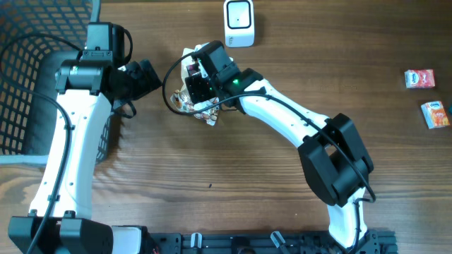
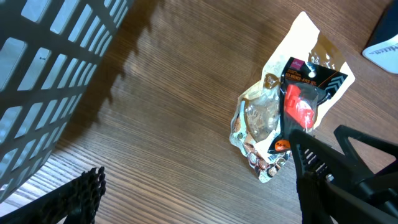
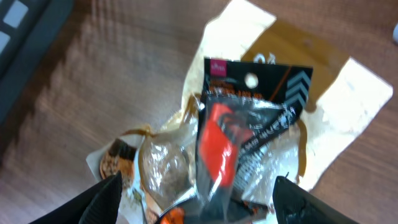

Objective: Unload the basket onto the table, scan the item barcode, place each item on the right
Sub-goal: 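Return the right gripper to the pile and grasp the hex wrench packet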

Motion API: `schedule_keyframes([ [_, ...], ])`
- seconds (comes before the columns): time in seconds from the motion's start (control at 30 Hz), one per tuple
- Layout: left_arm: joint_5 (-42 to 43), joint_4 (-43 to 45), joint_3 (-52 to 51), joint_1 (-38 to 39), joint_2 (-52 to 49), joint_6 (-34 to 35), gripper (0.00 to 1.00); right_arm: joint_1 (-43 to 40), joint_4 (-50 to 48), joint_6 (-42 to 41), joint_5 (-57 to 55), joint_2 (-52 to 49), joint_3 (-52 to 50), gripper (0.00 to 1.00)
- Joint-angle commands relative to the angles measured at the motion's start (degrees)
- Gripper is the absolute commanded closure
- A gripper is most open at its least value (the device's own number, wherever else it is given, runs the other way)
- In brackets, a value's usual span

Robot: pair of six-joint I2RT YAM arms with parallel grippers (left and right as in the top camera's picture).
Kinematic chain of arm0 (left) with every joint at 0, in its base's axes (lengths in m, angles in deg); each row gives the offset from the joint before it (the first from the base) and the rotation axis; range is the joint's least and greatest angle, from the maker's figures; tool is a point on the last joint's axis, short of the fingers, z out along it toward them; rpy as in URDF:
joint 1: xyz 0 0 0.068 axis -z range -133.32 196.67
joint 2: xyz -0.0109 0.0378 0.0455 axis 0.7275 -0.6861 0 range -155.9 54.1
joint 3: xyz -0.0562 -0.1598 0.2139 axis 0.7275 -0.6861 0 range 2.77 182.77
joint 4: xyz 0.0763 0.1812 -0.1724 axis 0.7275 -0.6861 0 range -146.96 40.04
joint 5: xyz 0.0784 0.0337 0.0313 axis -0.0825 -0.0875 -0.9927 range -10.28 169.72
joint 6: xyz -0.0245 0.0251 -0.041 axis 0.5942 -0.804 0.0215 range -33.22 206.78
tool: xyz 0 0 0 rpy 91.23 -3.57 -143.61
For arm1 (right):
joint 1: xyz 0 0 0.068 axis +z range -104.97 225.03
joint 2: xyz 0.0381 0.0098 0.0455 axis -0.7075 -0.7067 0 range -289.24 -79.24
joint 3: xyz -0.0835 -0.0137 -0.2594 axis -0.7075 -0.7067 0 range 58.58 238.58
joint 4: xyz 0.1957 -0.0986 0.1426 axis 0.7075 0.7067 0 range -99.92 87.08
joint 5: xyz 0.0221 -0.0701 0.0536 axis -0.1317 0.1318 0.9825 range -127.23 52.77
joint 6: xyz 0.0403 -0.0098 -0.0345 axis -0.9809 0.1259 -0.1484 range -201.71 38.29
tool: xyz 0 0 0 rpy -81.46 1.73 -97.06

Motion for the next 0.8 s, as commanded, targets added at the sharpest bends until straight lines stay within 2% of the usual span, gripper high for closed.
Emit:
schedule_keyframes([
  [0.0, -0.81, -0.98, 0.04, -0.22, -0.24, 1.05, 0.0, 1.01, -1.55, 1.14, -5.55, -1.7, -0.09, 0.22],
  [0.2, -0.98, -3.48, 0.04, -0.22, -0.24, 3.82, 0.0, 0.98, -2.71, 0.74, -5.53, -5.79, -0.09, 0.22],
  [0.3, -0.98, -3.43, 0.04, -0.22, -0.24, 3.82, 0.0, 0.98, -2.62, 0.76, -5.51, -6.75, -0.09, 0.33],
  [0.4, -1.01, -3.43, 0.04, -0.22, -0.24, 3.8, 0.0, 0.98, -2.29, 0.83, -5.55, -7.3, -0.09, 0.38],
  [0.5, -1.01, -3.41, 0.04, -0.22, -0.24, 3.78, 0.0, 0.92, -1.53, 1.2, -9.07, -7.3, -0.09, 0.59],
  [0.67, -1.01, -3.02, 0.04, -0.22, -0.24, 3.78, 0.0, 0.2, 6.58, 1.07, -18.25, -5.14, 0.74, 0.67],
  [0.77, -1.01, -2.97, 0.04, -0.22, -0.24, 3.78, 0.0, -2.38, 13.75, -0.74, -22.93, -2.38, 0.74, 0.67],
])
